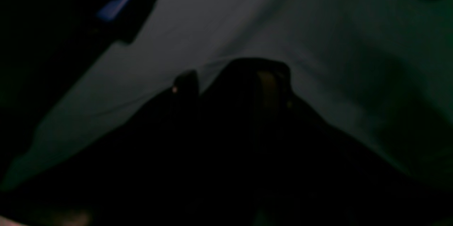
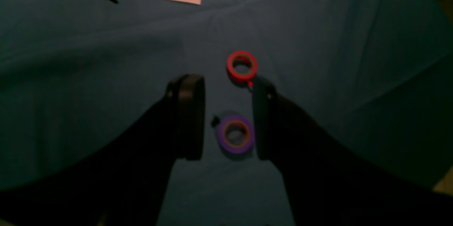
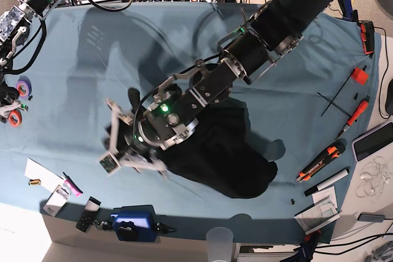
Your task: Layout the t-shirt on the table in an organized manner, then fold the t-shirt properly
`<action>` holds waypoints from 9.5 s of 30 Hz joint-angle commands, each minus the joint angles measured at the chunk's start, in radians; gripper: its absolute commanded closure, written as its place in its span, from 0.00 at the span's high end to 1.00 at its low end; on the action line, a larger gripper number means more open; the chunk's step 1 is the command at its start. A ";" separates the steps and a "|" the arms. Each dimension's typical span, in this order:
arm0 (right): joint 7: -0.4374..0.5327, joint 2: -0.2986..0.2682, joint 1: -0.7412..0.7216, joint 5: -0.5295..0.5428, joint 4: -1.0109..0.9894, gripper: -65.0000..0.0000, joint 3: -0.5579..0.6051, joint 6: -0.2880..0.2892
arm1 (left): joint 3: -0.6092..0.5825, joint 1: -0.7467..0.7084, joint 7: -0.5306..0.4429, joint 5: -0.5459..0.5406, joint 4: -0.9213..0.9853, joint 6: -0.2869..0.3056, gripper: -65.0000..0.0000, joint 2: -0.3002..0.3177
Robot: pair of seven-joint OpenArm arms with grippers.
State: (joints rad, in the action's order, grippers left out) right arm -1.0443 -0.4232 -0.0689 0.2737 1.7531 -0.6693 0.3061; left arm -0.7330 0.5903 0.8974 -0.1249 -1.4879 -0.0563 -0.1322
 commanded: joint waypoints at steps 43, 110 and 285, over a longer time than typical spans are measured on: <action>0.109 -0.017 -0.014 -0.133 0.016 0.35 1.015 0.226 | 0.991 0.084 0.222 -0.519 -0.048 0.301 0.40 0.539; 0.042 -0.008 -0.175 -0.125 -0.038 0.00 0.303 -0.055 | 0.991 -0.160 0.256 -0.645 -0.048 0.384 0.39 0.465; 0.275 0.224 -0.351 0.272 -0.798 0.40 0.164 0.152 | 1.200 -0.180 0.190 -0.751 -0.048 0.394 0.39 0.928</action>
State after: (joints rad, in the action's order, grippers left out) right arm -0.7769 -0.1883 -0.3962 0.5365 0.9459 -0.5037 0.4500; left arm 0.4595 0.3855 1.1141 -0.8616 -1.5230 0.3347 0.7704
